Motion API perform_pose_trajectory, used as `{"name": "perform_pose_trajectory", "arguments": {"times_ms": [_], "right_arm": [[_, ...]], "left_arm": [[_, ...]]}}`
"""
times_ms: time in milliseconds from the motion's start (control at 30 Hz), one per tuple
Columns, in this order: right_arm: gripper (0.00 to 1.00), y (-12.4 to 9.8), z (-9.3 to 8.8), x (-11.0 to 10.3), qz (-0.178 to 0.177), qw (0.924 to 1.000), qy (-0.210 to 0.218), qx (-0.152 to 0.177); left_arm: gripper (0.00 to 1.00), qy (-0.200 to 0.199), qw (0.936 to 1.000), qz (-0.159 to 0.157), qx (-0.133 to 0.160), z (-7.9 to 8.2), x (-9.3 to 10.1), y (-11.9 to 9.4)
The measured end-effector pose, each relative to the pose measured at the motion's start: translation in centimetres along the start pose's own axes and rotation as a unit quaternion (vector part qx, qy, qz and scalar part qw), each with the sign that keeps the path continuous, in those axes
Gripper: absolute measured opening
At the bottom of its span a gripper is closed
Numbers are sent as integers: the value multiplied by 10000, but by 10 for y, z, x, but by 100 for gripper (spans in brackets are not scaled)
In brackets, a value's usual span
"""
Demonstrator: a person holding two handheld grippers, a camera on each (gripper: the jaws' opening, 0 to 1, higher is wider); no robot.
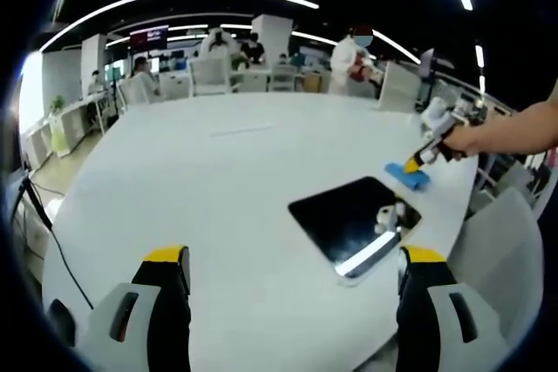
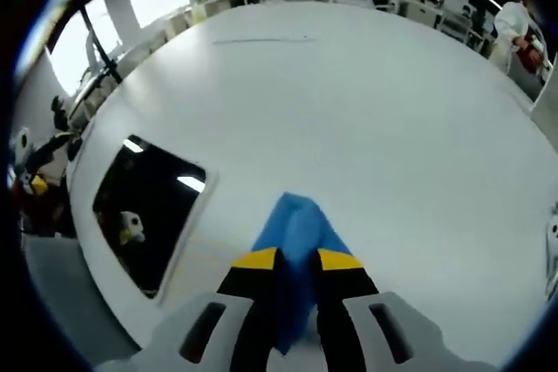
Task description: Wipe the mirror surface with the cleaning cloth until all visible marks leave the cleaned area.
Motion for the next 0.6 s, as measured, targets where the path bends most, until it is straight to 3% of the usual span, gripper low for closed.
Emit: {"name": "perform_pose_trajectory", "arguments": {"times_ms": [100, 233, 267, 367, 600], "right_arm": [[11, 5, -3, -3, -159, 9999, 7, -23], [3, 5, -4, 0, -359, 9993, -26, 28], [3, 5, -4, -2, -372, 9991, 185, 49], [1, 5, -3, -2, -406, 9992, 60, -19], [1, 0, 2, -7, -302, 9984, 464, -65]], "left_arm": [[100, -6, 10000, 4, -10, 0, -2, 1], [100, -9, 10000, -4, -11, 0, -2, 2], [100, -20, 10000, -7, -9, -1, -2, 3], [100, -37, 10000, -9, -15, -1, -1, 4], [100, -17, 10000, -63, 0, -1, 2, 5]]}}
Point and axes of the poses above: the point that each gripper's makers call its tool centre point, and the gripper's own axes: y roughly forward along the fingers, x roughly to its right, z roughly out of its top, the point moved 8 cm from there along -y, roughly backward along the fingers, and after that the axes turned 5 degrees about z, right-handed, at the moved point
